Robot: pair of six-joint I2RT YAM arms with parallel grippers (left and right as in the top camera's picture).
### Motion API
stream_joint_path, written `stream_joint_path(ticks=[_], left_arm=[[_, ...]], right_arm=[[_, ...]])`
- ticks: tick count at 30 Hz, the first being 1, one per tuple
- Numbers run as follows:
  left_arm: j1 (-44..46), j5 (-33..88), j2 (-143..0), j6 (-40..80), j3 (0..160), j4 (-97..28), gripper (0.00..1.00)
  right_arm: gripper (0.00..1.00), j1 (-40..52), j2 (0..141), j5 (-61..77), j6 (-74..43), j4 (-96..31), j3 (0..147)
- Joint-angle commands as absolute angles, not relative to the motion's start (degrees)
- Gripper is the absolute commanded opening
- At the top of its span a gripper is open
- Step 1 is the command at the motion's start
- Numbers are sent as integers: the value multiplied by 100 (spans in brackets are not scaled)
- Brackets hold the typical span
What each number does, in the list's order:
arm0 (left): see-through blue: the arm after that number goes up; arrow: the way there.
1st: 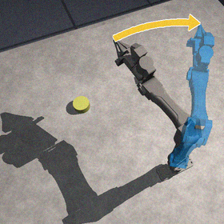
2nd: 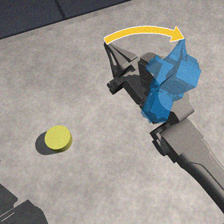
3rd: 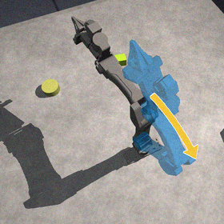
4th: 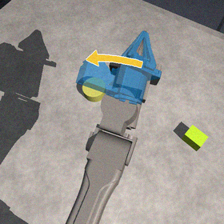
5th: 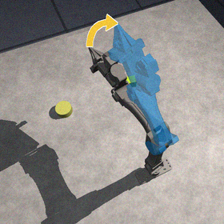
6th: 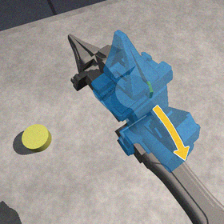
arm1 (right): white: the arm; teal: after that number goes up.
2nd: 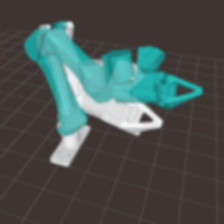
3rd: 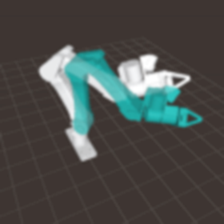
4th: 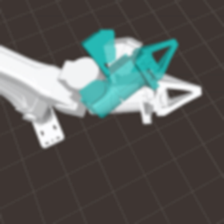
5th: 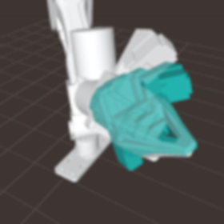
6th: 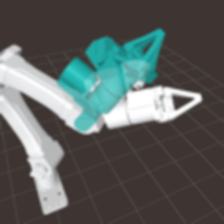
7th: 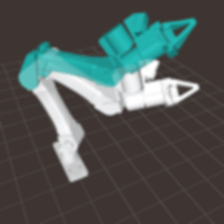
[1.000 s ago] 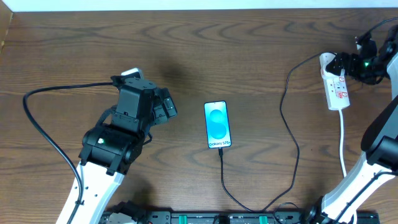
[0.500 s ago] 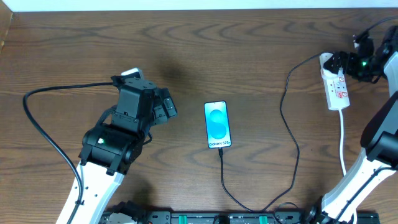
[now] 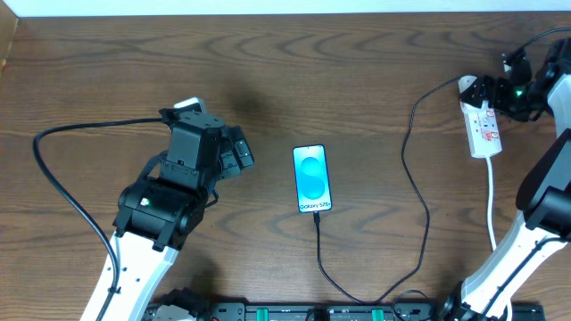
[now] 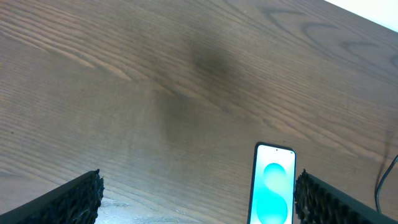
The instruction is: Plug charger to phone and switch on socket
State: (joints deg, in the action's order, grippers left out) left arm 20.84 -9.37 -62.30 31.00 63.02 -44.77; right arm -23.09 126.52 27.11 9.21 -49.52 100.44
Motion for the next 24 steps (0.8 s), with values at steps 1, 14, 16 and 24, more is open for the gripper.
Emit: stream_joint_path(ticks=[1,14,16,24], left_arm=[[2080,-1035,-6248,3002,6351,-4477,98],[2080,-1035,-6248,3002,6351,-4477,98],[2080,-1035,-6248,3002,6351,-4477,98],[2080,-1035,-6248,3002,6351,-4477,98]], right_arm=[[99,-2185,12669,2799,808,-5019,10036],[99,-2088,12669,2558,513,-5068,10025],[99,-2088,12669,2558,471,-5061,9990],[99,-2088,12672,2563,397,-4834,9653]])
